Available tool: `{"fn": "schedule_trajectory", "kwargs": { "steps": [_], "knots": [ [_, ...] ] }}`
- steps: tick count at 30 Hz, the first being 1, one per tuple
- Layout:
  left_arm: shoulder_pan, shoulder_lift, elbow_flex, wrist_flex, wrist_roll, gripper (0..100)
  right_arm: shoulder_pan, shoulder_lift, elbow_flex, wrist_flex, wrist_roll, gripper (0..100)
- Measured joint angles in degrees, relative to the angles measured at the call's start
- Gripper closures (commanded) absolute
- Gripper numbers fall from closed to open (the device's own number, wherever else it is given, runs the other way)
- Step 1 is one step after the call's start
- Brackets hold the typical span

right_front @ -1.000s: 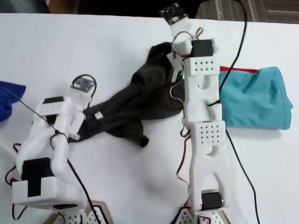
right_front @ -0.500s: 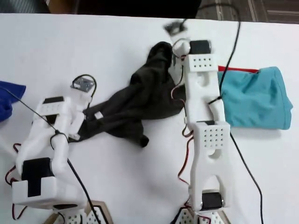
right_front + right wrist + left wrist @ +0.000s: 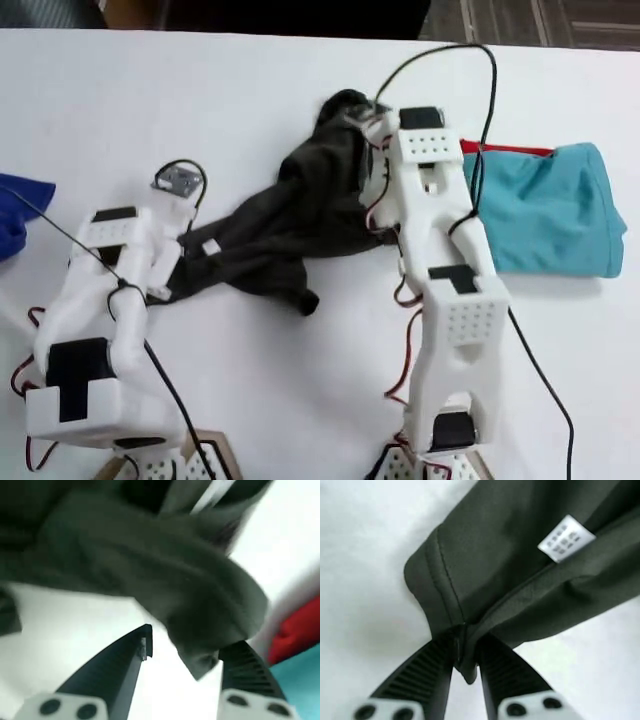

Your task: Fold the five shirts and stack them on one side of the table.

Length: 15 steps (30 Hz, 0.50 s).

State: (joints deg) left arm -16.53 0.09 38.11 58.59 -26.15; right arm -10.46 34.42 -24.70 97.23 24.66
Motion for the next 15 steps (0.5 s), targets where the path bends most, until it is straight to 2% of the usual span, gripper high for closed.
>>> {"fn": "schedule_trajectory", "kwargs": {
  "steps": [7,12,15],
  "knots": [
    [0.00,0.00,0.00,0.00,0.00,97,-0.09,-15.38,18.20,-3.52,3.69,77.9],
    [0.00,0.00,0.00,0.00,0.00,97,0.88,-26.90,21.10,-9.67,3.87,77.9],
    [0.00,0.00,0.00,0.00,0.00,97,3.34,-28.13,21.45,-17.32,-1.41,77.9]
  ]
}}
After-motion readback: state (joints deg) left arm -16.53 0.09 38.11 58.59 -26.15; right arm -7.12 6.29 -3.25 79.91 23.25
